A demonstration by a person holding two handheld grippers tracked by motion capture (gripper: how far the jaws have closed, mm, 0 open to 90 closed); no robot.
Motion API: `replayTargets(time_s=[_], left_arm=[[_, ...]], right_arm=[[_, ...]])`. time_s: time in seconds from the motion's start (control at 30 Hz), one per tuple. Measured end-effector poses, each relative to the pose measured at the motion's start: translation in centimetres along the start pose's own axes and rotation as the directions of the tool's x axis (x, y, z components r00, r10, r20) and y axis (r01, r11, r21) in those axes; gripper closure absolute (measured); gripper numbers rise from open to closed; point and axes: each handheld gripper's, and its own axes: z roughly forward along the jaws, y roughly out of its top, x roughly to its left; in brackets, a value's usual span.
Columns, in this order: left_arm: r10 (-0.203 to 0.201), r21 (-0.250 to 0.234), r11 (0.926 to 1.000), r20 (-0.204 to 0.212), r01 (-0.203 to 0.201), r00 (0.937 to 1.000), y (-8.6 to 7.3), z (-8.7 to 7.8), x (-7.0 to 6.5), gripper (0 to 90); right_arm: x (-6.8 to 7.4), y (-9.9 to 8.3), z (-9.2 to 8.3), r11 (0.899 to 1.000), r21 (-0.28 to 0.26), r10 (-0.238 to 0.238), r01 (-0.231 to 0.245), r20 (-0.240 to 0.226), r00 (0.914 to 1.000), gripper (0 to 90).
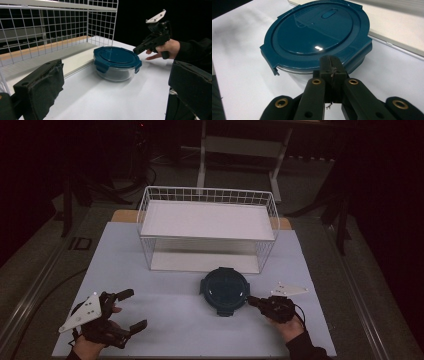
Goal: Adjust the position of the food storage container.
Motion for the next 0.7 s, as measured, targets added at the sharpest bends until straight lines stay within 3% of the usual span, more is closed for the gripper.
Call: replayTargets(time_s=[0.7], left_arm=[[0.004, -0.003, 1.0, 0.002, -0.004, 1.0, 0.0, -0.1, 0.0, 0.4]], right_arm=[[0.2, 2.1, 3.4, 0.999, -0.003, -0.033, 0.033, -0.007, 0.9994, 90.0]])
